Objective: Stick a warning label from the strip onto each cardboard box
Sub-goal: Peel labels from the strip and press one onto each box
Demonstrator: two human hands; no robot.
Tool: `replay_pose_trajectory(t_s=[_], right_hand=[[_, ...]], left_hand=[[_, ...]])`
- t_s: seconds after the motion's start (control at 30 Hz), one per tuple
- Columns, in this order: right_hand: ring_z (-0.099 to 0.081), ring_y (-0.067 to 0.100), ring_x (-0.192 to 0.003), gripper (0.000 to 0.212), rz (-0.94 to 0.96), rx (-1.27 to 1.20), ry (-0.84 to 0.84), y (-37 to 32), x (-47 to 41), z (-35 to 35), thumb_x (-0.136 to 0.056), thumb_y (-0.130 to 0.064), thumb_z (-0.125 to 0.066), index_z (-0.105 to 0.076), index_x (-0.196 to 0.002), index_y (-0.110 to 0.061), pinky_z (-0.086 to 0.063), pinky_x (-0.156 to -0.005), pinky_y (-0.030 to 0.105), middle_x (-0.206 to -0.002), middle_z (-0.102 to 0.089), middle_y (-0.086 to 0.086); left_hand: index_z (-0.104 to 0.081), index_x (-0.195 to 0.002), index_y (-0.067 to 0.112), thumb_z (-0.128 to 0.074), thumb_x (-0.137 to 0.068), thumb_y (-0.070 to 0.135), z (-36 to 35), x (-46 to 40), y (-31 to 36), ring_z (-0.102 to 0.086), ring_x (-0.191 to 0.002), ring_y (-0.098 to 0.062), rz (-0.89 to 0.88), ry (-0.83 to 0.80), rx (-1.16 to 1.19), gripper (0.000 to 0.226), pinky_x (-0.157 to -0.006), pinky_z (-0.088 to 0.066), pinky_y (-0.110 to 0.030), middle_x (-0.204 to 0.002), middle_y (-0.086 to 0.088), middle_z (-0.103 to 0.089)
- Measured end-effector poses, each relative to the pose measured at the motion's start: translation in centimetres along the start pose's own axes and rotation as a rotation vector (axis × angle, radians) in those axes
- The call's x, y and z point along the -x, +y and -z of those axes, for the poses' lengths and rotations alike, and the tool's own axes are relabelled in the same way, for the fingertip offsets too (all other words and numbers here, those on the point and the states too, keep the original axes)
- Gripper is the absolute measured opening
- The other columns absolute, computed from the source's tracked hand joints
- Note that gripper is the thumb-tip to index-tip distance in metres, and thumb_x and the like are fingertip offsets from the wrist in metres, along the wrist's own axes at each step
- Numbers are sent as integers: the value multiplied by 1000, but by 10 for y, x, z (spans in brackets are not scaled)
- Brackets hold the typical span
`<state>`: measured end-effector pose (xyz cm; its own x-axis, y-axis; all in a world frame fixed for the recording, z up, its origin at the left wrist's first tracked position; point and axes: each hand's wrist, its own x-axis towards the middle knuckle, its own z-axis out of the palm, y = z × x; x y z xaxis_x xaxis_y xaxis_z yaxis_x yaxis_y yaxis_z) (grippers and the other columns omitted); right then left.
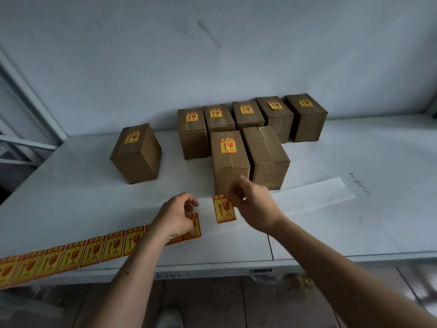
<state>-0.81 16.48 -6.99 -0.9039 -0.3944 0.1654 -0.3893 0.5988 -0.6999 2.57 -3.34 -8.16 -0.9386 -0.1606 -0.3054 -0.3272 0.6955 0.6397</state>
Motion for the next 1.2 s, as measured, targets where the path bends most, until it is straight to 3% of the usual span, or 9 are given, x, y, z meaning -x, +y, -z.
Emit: replay_pose_trajectory(t_s=[0.13,0.27,0.4,0.53,0.63,0.8,1.13,1.2], right_hand=[[-62,1,-71,14,17,-33,187,8,-12,69,-81,-17,-74,-62,-87,-18,-47,-61,11,-78,-66,-11],[-69,8,-76,22,-106,-149,259,33,-54,122,-79,-14,-75,-64,-98,-18,-55,-69,25,-84,-73,-2],[-70,6,-73,13,-158,-103,163,52,-94,139,-82,-13,-72,-72,-95,-11,-52,-60,17,-86,-73,1],[-69,8,-74,14,-184,-157,59,55,-119,137,-83,-13,-72,-71,-96,-9,-51,-58,14,-85,-70,0],[-69,9,-75,15,-177,-170,13,58,-129,132,-82,-13,-73,-71,-97,-10,-51,-56,13,-88,-70,1],[-67,10,-80,20,-205,-136,-37,64,-133,127,-82,-13,-72,-72,-101,-9,-49,-61,16,-92,-69,1],[-67,10,-75,19,-227,-202,-56,64,-133,134,-83,-10,-70,-70,-101,-5,-47,-52,10,-89,-69,2],[-68,11,-79,20,-221,-178,-56,64,-134,131,-83,-11,-71,-70,-102,-5,-51,-58,14,-93,-70,5]], left_hand=[[-58,-101,24,-83,-68,13,0,-7,39,-54,-86,-8,-110,178,89,43,-63,-43,-20,-101,5,-60],[-58,-95,22,-80,-71,41,3,-25,92,-56,-86,-9,-255,356,181,38,-67,-48,-25,-95,6,-60],[-59,-99,23,-72,-70,59,-2,-52,130,-57,-102,-18,-329,412,-4,49,-84,-54,-43,-108,3,-60],[-54,-118,22,-59,-68,77,-11,-73,147,-40,-128,-26,-297,331,-293,75,-103,-39,-49,-132,-2,-51],[-46,-130,21,-59,-67,79,-15,-80,147,-28,-137,-29,-273,268,-381,86,-110,-31,-51,-143,-6,-40],[-45,-131,24,-62,-68,74,-18,-79,146,-20,-139,-27,-275,257,-369,83,-111,-22,-49,-145,-4,-35],[-46,-129,25,-66,-67,71,-19,-79,145,-21,-138,-27,-272,256,-319,80,-110,-22,-47,-143,-4,-34],[-46,-130,25,-66,-67,71,-18,-78,146,-21,-138,-27,-268,253,-320,80,-110,-22,-47,-144,-4,-34]])
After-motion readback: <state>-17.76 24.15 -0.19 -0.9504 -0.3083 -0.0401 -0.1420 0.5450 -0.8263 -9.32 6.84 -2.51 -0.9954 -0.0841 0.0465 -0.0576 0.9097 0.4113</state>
